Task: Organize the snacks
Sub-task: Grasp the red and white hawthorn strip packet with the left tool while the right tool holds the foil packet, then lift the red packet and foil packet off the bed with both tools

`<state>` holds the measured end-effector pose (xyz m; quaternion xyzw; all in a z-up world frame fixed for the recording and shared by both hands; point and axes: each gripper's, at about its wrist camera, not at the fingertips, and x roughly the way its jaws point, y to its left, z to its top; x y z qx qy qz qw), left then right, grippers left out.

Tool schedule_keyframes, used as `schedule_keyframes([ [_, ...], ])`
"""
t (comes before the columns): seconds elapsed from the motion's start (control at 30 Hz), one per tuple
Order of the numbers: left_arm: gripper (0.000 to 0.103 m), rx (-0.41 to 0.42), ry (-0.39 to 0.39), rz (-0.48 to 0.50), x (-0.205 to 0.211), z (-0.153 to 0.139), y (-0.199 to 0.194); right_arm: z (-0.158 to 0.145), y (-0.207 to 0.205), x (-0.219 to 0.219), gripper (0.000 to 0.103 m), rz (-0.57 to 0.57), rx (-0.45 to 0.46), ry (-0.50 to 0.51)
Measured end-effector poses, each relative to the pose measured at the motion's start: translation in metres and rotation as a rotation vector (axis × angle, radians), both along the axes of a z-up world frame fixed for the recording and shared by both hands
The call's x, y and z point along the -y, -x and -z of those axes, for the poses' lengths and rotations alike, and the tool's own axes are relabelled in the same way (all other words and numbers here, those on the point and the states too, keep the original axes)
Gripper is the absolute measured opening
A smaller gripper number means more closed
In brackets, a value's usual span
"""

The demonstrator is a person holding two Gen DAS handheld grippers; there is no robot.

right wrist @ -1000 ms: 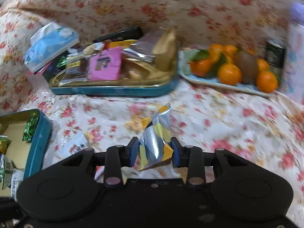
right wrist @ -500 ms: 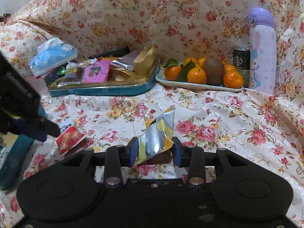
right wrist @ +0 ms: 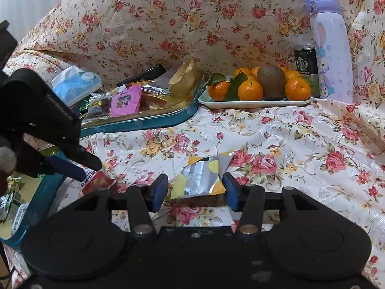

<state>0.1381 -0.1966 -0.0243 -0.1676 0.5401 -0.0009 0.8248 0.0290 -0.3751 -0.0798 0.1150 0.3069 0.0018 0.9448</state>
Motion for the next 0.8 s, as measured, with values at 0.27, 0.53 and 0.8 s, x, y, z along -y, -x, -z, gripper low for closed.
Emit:
schedule_keyframes([
  [0.27, 0.036, 0.002, -0.064, -0.028, 0.011, 0.000, -0.006, 0.001, 0.002, 0.003, 0.052, 0.006, 0.009, -0.033],
  [0.53, 0.041, 0.019, -0.190, 0.048, 0.021, 0.003, 0.009, 0.002, 0.003, 0.005, 0.052, 0.010, 0.014, -0.049],
  [0.8, 0.043, 0.016, -0.204, 0.165, 0.023, 0.005, 0.025, 0.002, 0.004, 0.005, 0.052, 0.014, 0.018, -0.059],
])
